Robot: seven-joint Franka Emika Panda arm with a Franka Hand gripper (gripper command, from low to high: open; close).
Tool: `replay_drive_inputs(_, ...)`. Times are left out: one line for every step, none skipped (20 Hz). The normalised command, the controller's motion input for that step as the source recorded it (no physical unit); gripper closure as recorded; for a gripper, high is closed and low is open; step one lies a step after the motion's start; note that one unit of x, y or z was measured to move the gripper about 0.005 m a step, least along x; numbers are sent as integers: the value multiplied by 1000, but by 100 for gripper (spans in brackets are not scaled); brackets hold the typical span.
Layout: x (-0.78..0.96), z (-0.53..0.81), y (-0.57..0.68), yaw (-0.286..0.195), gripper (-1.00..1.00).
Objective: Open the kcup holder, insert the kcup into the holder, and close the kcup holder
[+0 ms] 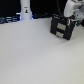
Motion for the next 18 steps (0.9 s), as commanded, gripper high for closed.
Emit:
replay_drive_inputs(-535,21,601,38,-100)
replay_drive_inputs(-528,6,555,50,-100)
replay_drive_inputs(-546,1,571,42,-100)
replay_drive_inputs(-551,-5,596,41,-100)
replay_drive_inputs(-557,13,543,51,-100)
replay_drive_inputs(-514,133,551,45,-100)
replay_drive_inputs(-448,248,529,41,-100)
replay_drive_inputs(-296,341,418,29,-100)
replay_drive_inputs(-104,462,319,11,-100)
replay_drive_inputs(42,567,241,19,-100)
replay_drive_inputs(116,657,194,18,-100)
replay_drive_inputs(-61,430,269,25,-100)
replay_drive_inputs(130,533,155,8,-100)
replay_drive_inputs(131,541,129,9,-100)
replay_drive_inputs(114,544,122,8,-100)
replay_drive_inputs(124,597,101,5,-100)
replay_drive_inputs(130,517,69,1,-100)
replay_drive_inputs(113,368,44,7,-100)
